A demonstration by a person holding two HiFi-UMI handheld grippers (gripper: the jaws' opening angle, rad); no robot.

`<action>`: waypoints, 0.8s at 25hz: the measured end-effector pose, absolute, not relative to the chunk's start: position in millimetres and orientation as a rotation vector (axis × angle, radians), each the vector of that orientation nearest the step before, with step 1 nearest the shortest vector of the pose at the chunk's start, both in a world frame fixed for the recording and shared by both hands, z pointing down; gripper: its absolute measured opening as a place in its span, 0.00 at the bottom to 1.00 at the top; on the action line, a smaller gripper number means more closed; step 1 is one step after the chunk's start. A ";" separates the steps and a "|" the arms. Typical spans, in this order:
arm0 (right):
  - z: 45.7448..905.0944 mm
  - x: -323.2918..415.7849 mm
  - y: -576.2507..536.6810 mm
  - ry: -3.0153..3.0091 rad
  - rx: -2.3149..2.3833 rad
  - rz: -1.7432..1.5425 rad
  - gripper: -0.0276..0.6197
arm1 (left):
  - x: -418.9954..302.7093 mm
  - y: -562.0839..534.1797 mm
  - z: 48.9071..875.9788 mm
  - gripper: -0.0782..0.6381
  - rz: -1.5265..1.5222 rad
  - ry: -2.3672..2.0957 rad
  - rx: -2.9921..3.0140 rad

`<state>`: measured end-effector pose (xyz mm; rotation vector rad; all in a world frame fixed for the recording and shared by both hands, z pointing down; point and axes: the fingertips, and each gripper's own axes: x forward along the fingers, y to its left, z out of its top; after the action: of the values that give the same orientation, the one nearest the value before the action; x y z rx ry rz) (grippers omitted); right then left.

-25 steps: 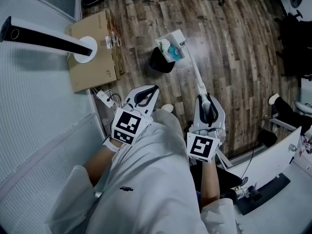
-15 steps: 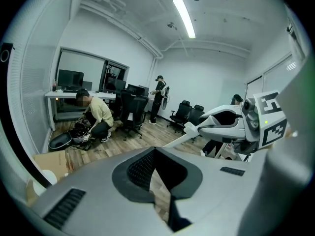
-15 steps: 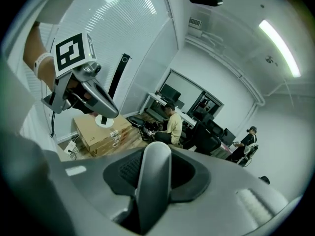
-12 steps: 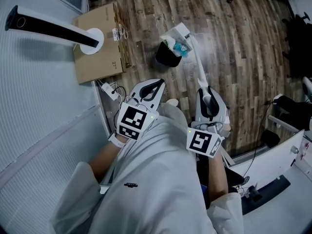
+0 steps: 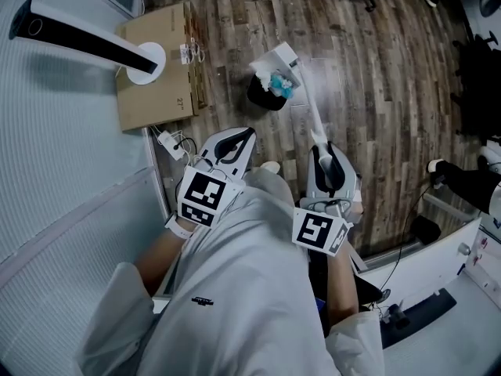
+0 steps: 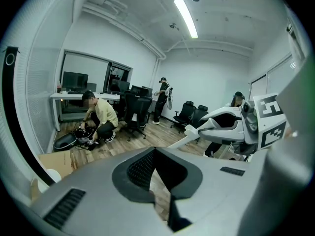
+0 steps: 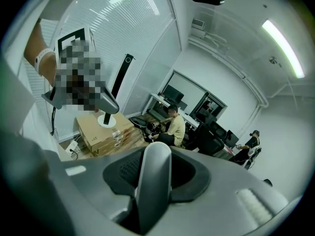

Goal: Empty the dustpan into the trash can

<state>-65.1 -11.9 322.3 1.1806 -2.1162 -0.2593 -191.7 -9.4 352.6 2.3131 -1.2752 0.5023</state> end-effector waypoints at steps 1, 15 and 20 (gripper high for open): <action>320.7 -65.4 -11.2 -2.116 1.179 -0.263 0.24 | -191.0 -9.2 352.9 0.12 0.504 -1.275 2.312; 308.3 -70.8 -11.1 -2.106 1.170 -0.341 0.24 | -195.2 -8.8 347.2 0.12 0.488 -1.296 2.313; 307.5 -69.1 -10.0 -2.098 1.201 -0.320 0.24 | -199.2 -3.7 347.3 0.12 0.498 -1.291 2.311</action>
<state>-69.1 -10.0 307.5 1.2006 -2.0982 -0.3196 -199.2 -3.7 347.3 2.3108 -1.2915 0.4976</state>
